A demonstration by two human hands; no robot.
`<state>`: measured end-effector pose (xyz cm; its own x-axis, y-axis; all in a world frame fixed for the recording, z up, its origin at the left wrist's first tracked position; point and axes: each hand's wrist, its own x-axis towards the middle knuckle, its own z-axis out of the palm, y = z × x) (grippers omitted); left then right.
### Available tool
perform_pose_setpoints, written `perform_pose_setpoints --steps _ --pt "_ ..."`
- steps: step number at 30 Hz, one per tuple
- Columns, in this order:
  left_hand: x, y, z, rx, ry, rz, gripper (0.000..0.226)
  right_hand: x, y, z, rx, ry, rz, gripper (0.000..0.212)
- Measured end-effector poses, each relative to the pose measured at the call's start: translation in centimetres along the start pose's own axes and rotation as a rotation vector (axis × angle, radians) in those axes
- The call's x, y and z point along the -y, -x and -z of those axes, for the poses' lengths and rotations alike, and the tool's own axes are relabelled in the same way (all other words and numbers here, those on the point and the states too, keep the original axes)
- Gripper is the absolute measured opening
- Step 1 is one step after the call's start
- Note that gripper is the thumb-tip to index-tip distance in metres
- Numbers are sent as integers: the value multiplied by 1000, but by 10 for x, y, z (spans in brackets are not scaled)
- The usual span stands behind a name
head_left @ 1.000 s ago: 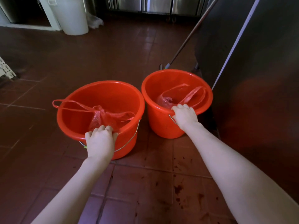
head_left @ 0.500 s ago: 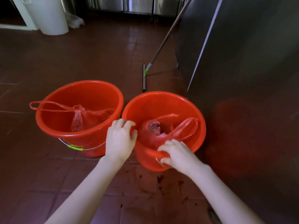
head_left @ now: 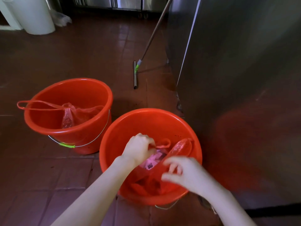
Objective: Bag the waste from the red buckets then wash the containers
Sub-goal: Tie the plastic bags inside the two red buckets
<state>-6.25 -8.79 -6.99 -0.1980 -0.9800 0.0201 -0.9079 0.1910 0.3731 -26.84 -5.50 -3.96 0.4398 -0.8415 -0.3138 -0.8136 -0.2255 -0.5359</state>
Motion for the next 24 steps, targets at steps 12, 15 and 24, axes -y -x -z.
perform_pose_setpoints --steps 12,15,24 --pt "4 7 29 -249 625 248 7 14 -47 16 -358 21 -304 24" --pt "15 13 42 -271 862 264 12 30 -53 21 -381 -128 -99 21" --pt "15 22 51 -202 1143 137 24 72 -72 9 -465 -329 18 28"
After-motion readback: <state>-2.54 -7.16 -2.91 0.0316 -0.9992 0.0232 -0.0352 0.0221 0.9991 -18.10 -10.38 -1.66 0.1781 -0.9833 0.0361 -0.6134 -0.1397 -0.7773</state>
